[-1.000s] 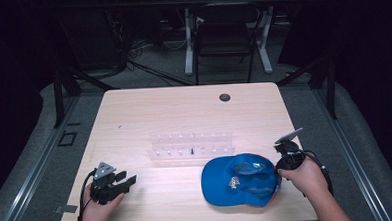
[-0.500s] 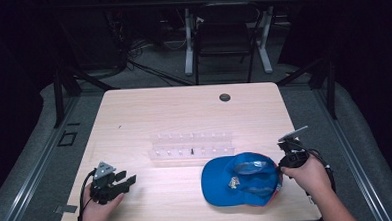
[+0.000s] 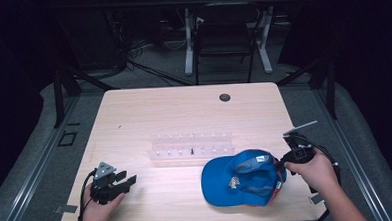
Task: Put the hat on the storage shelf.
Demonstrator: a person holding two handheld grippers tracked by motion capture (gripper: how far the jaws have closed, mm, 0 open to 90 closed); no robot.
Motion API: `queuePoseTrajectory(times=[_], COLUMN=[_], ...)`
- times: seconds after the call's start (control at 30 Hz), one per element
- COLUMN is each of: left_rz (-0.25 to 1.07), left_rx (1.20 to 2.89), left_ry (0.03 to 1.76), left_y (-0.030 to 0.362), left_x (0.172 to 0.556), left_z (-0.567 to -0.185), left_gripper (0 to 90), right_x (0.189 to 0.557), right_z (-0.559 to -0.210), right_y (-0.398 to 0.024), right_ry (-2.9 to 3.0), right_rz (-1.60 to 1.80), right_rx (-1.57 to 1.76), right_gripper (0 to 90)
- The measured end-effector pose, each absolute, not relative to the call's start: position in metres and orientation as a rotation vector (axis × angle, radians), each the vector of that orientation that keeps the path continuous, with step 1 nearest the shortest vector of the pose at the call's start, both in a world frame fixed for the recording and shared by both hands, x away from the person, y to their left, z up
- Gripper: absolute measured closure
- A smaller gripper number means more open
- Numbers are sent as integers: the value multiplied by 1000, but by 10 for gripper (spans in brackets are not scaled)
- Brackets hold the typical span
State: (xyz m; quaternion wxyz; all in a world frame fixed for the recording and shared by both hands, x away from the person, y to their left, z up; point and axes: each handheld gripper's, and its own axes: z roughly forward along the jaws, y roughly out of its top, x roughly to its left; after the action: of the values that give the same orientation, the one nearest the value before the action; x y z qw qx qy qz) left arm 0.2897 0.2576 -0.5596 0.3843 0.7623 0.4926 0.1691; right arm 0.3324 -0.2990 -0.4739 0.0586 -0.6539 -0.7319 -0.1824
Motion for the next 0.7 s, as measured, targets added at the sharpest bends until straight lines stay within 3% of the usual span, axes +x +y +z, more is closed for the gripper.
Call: queuePoseTrajectory(times=[0.7], left_rz=[431], left_rx=[1940], left_ry=[1257], left_y=[257], left_x=[290], left_z=[-560], left_gripper=[528], right_x=[329], right_z=[-433], right_y=[-286], right_ry=[-2202], right_rz=[-642], right_rx=[-1925], right_gripper=[900])
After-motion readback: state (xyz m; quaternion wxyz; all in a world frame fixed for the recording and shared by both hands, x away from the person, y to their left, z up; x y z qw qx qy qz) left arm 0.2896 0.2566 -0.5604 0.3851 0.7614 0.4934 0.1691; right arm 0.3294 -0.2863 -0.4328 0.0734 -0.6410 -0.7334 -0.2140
